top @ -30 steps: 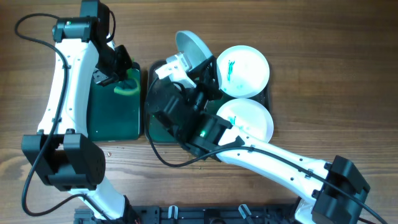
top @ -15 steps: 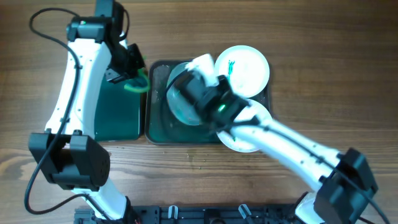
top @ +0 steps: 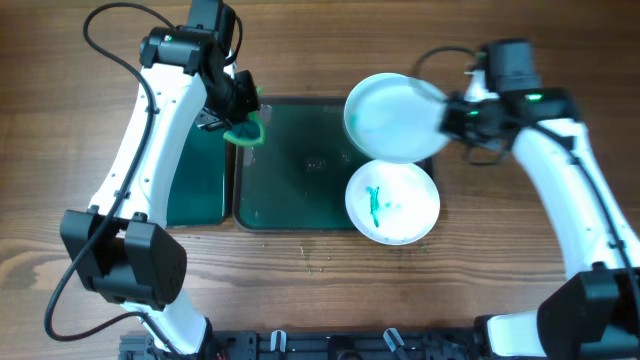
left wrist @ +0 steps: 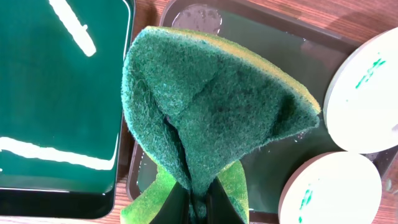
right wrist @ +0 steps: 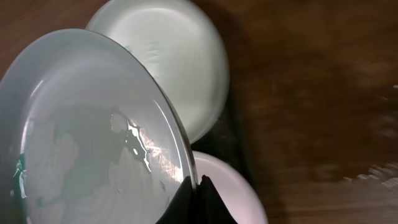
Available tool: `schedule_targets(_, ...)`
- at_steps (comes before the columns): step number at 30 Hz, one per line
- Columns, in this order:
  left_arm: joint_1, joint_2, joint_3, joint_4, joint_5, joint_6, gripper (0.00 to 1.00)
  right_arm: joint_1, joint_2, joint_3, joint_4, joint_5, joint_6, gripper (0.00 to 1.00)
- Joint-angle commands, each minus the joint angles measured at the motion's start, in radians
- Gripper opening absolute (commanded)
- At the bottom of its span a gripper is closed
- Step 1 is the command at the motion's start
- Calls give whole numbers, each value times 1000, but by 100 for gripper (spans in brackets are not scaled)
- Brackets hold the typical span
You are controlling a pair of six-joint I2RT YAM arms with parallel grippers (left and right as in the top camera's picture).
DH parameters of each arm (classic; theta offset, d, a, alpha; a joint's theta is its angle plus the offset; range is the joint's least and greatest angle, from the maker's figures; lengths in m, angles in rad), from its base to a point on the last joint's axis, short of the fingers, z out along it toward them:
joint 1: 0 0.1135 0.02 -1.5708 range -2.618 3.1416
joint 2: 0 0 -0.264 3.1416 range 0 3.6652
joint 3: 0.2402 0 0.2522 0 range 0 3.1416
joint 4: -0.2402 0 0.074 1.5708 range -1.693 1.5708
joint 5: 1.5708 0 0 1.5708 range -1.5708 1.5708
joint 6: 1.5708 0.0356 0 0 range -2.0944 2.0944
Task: Clean dirty plates on tray and stack at the side
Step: 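Lift the scrubbed plate with the right gripper and carry it right, then lower the plate onto the table right of the tray and release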
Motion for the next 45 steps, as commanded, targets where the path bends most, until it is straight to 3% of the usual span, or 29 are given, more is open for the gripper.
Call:
schedule_targets(1, 0, -25, 13, 12, -3, 12, 4, -160, -26, -21, -8, -22, 12, 4)
schedule_targets(10, -1, -25, 13, 6, -2, 8, 4, -399, -23, -253, 158, 15, 16, 4)
schedule_targets(16, -1, -25, 13, 1, -2, 5, 4, -413, -23, -384, 280, 57, 19, 4)
schedule_targets(24, -1, -25, 13, 1, -2, 5, 4, -413, -22, -468, 406, 204, 55, 4)
schedule_targets(30, -1, -25, 13, 2, -2, 5, 4, -412, -22, -497, 527, 200, 40, 6)
schedule_targets(31, -1, -25, 13, 3, -2, 5, 4, -412, -22, -497, 527, 187, 14, 10)
schedule_targets(33, -1, -25, 13, 3, -2, 5, 4, -412, -22, -497, 518, 143, -34, 30)
schedule_targets(35, -1, -25, 13, 3, -2, 5, 4, -412, -24, -490, 471, 63, -68, 37)
schedule_targets(45, -1, -25, 13, 6, -2, 5, 4, -387, -45, -329, 91, -251, -251, 36)
